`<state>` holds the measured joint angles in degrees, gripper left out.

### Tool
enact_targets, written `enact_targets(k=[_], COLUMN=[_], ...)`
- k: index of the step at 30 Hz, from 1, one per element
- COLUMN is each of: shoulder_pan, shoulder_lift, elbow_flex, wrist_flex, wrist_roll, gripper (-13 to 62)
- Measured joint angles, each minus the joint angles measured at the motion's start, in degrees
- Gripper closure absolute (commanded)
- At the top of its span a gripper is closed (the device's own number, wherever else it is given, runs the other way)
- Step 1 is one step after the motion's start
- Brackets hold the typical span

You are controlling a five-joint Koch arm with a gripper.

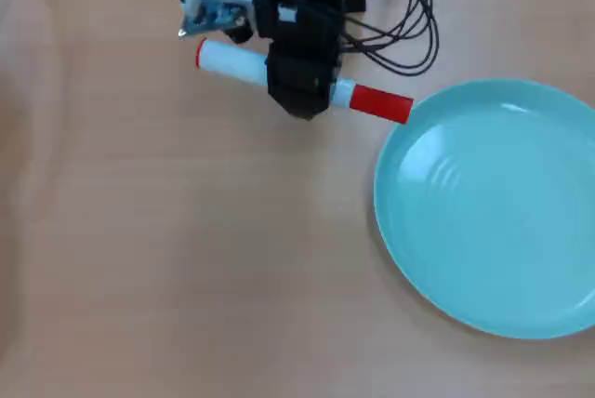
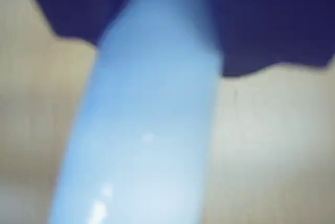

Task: Pick up the red pen.

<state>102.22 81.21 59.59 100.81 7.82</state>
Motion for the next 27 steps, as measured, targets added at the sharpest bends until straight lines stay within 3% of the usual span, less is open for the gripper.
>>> enact_targets(k=[27], shoulder_pan=[0.1], shoulder_lift=[1.2], elbow_flex=[0.0], wrist_flex=[0.4], wrist_roll=[0.0], gripper=[56.3])
